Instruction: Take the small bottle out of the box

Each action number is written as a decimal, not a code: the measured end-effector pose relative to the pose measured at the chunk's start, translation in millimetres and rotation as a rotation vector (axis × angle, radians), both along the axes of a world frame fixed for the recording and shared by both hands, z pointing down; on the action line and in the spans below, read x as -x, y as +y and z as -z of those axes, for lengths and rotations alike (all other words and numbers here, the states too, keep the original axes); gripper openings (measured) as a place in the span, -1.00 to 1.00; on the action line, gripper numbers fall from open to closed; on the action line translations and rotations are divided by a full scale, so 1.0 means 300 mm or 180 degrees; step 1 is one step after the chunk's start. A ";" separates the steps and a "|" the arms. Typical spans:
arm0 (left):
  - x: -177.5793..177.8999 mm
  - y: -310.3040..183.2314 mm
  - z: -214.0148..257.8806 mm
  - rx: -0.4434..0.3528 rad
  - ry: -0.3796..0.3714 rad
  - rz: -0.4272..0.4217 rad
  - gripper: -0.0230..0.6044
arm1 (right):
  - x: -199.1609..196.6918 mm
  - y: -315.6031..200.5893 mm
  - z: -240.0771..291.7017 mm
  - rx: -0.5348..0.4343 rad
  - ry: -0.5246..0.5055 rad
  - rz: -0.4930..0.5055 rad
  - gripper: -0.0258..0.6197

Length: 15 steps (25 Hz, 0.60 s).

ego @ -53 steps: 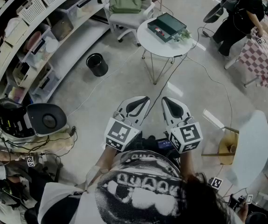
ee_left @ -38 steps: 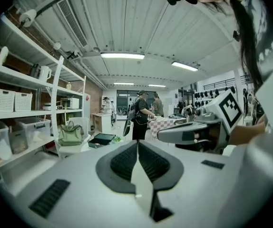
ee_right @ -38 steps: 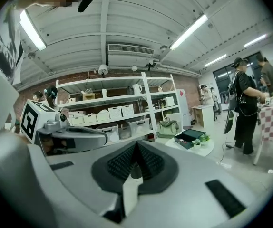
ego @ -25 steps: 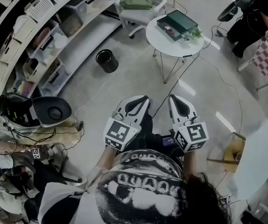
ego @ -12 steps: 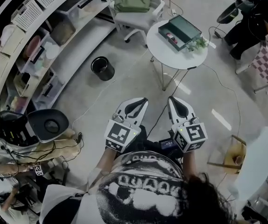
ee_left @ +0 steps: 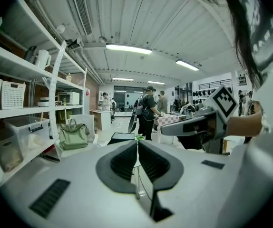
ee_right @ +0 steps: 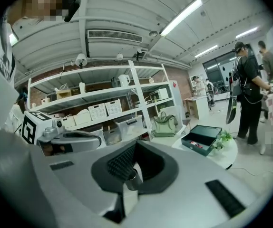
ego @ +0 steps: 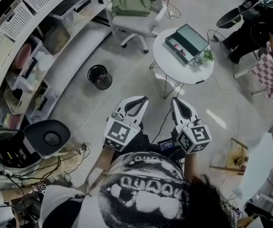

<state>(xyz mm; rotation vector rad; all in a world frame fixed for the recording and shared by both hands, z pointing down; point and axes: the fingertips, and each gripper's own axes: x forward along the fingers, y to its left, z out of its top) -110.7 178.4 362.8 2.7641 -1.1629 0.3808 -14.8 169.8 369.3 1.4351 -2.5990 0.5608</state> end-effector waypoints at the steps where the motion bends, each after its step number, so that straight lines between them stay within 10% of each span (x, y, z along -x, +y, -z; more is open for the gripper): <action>1: 0.021 -0.017 -0.002 0.0010 0.0016 -0.0026 -0.87 | 0.019 -0.018 -0.004 0.0015 0.0010 -0.0033 -0.92; 15: 0.114 -0.140 -0.064 0.0100 0.0150 -0.0185 -0.87 | 0.083 -0.156 -0.051 0.0125 0.0162 -0.0204 -0.92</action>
